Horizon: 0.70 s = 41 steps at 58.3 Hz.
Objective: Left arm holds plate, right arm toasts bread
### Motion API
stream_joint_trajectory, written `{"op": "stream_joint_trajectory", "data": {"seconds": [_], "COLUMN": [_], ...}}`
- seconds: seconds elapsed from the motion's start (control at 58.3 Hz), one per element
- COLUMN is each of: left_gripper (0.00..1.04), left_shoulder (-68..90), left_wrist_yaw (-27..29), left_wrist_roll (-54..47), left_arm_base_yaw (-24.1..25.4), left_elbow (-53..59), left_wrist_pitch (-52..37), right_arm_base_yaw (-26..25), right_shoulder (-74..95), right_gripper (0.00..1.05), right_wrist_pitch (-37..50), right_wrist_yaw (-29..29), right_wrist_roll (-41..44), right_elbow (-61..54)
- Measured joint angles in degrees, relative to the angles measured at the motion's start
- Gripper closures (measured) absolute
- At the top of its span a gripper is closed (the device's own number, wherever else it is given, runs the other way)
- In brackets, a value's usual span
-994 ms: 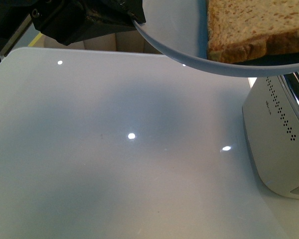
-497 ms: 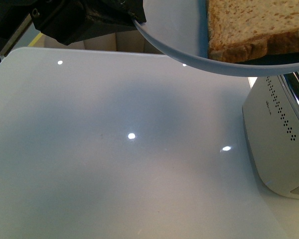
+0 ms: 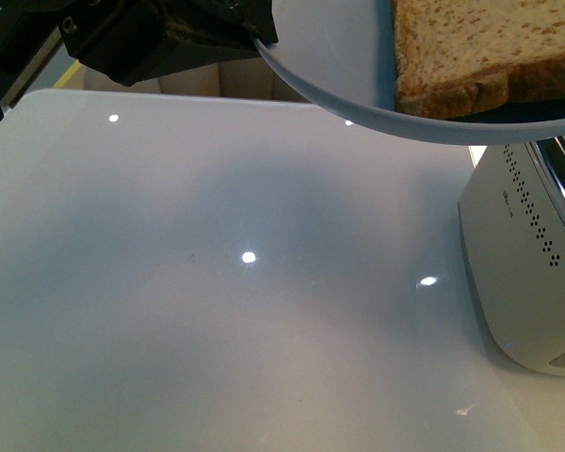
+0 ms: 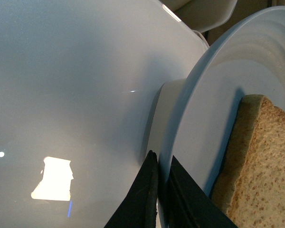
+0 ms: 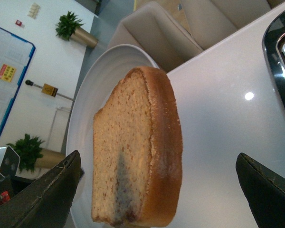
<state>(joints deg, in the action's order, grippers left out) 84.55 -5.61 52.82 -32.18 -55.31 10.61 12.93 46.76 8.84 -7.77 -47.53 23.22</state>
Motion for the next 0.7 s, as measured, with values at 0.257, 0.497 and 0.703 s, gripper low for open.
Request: {"op": "stream_joint_trajectory", "data": {"seconds": [0.257, 0.497, 0.703], "left_gripper": [1.02, 1.02, 1.02], "left_shoulder": [-0.02, 0.00, -0.02], "left_wrist_yaw": [0.02, 0.02, 0.02], "left_wrist_roll": [0.00, 0.00, 0.00], "left_arm_base_yaw": [0.00, 0.00, 0.00], "left_elbow": [0.00, 0.00, 0.00], "left_wrist_pitch": [0.00, 0.00, 0.00], "right_arm_base_yaw": [1.55, 1.92, 1.97], "right_shoulder": [1.86, 2.08, 2.05], "right_gripper": [0.20, 0.56, 0.89], "right_wrist_pitch": [1.64, 1.57, 1.03], "right_wrist_yaw": [-0.20, 0.33, 0.55], "right_wrist_roll": [-2.21, -2.67, -2.69], "right_elbow": [0.57, 0.70, 0.70]}}
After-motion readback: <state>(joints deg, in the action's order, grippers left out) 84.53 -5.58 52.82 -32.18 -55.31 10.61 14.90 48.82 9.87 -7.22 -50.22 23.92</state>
